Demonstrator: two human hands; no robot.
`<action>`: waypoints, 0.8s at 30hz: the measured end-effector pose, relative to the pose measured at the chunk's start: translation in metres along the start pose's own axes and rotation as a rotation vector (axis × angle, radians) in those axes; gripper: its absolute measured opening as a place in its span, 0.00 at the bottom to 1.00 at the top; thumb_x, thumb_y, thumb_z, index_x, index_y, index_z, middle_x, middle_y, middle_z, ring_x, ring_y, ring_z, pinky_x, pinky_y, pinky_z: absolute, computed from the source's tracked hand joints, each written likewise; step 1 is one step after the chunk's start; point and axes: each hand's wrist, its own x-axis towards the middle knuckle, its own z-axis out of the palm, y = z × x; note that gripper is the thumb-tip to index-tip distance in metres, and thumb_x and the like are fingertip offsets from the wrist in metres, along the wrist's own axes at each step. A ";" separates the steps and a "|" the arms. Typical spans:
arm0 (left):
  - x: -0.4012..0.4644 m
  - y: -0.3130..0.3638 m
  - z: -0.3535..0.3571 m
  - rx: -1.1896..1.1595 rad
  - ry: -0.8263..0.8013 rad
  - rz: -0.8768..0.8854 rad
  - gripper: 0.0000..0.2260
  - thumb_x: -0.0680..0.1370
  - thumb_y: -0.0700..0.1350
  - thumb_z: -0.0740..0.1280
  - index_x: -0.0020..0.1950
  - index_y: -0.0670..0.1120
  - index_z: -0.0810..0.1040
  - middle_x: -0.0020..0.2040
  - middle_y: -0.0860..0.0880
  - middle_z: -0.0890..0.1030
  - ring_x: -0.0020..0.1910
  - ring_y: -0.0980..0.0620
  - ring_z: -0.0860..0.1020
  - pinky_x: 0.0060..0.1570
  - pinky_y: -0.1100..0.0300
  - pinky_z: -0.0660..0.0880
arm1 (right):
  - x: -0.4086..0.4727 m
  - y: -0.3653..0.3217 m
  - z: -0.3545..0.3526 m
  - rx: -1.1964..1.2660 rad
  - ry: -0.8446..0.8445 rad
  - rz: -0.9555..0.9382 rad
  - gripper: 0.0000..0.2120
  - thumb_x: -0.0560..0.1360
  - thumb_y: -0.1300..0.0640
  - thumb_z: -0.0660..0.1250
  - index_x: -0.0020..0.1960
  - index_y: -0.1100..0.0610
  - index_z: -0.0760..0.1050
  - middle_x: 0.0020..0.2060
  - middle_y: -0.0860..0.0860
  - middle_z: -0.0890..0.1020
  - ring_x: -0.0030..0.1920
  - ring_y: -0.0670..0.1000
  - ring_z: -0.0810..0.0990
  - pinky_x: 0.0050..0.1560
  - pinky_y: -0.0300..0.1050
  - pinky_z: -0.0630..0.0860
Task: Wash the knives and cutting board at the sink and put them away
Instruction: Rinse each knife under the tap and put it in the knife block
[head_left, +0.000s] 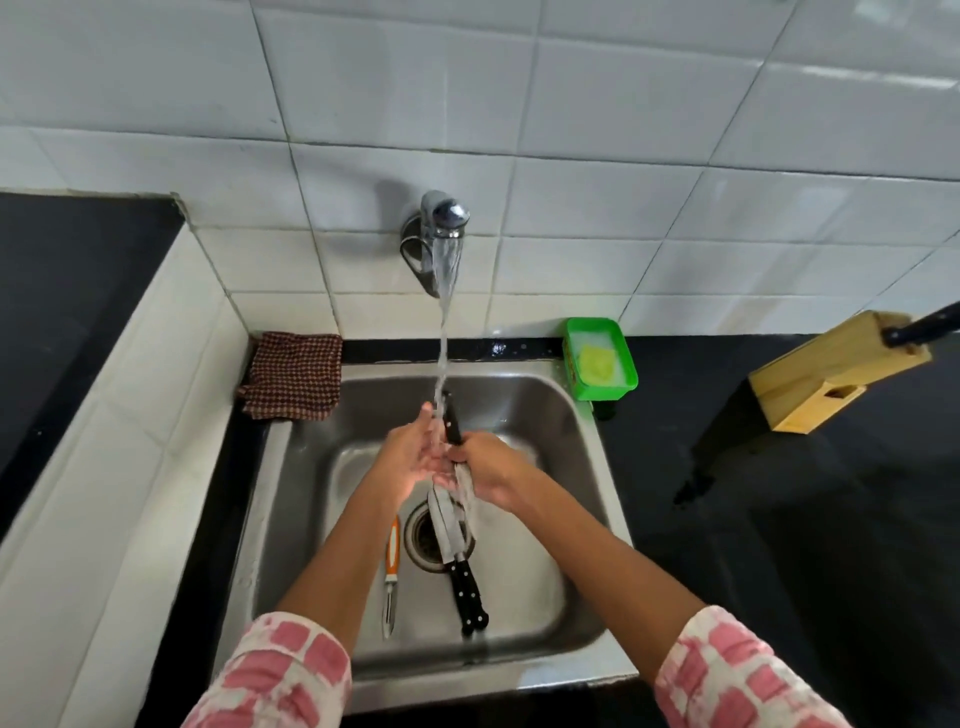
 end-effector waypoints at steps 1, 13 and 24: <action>0.001 -0.001 0.002 -0.018 -0.005 -0.037 0.24 0.79 0.60 0.56 0.53 0.41 0.78 0.41 0.43 0.81 0.38 0.45 0.78 0.41 0.52 0.76 | 0.002 -0.005 0.001 0.122 0.058 -0.010 0.11 0.78 0.70 0.53 0.44 0.61 0.72 0.38 0.56 0.78 0.34 0.49 0.77 0.33 0.40 0.77; -0.036 0.008 -0.001 -0.574 0.133 -0.180 0.17 0.83 0.45 0.51 0.64 0.36 0.69 0.44 0.36 0.79 0.44 0.41 0.79 0.50 0.46 0.74 | 0.033 -0.025 0.025 0.472 0.409 -0.121 0.07 0.79 0.69 0.49 0.47 0.61 0.65 0.39 0.56 0.75 0.36 0.51 0.75 0.40 0.49 0.75; -0.056 0.010 0.022 -0.541 0.108 -0.228 0.05 0.76 0.39 0.65 0.45 0.37 0.76 0.28 0.41 0.81 0.22 0.50 0.79 0.21 0.63 0.76 | -0.010 -0.067 0.001 -0.056 0.230 -0.301 0.05 0.80 0.66 0.54 0.53 0.57 0.64 0.40 0.51 0.75 0.44 0.48 0.77 0.55 0.53 0.76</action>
